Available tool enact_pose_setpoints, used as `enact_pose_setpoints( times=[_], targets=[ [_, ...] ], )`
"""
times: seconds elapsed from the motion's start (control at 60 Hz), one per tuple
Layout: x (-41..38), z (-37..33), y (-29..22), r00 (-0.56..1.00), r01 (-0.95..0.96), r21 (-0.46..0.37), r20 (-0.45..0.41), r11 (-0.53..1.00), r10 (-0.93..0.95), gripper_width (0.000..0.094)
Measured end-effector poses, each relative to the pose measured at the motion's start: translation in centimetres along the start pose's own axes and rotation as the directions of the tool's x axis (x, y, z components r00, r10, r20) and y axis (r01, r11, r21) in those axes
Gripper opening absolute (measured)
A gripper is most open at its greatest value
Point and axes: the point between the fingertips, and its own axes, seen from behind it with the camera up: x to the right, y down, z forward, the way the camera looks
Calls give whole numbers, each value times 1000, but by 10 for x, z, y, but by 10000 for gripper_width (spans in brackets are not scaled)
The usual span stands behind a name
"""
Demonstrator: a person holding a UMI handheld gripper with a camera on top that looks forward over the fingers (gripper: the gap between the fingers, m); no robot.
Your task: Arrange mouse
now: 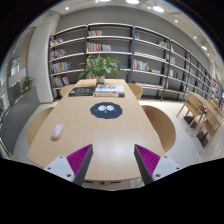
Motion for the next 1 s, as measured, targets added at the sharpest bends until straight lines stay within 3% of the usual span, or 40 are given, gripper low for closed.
enact_pose_setpoints(
  times=[0.217, 0.433, 0.583, 0.85, 0.933, 1.0],
  targets=[
    [-50, 10, 56, 996, 63, -127, 65, 990, -55, 833],
    [-182, 63, 96, 983, 91, -213, 177, 973, -53, 842],
    [-246, 111, 82, 972, 109, -226, 228, 968, -56, 848],
    [-297, 196, 37, 983, 65, -226, 181, 972, -24, 843],
    [-300, 215, 26, 986, 65, -224, 163, 972, -28, 784],
    [-302, 221, 22, 988, 69, -227, 153, 971, -34, 634]
  ],
)
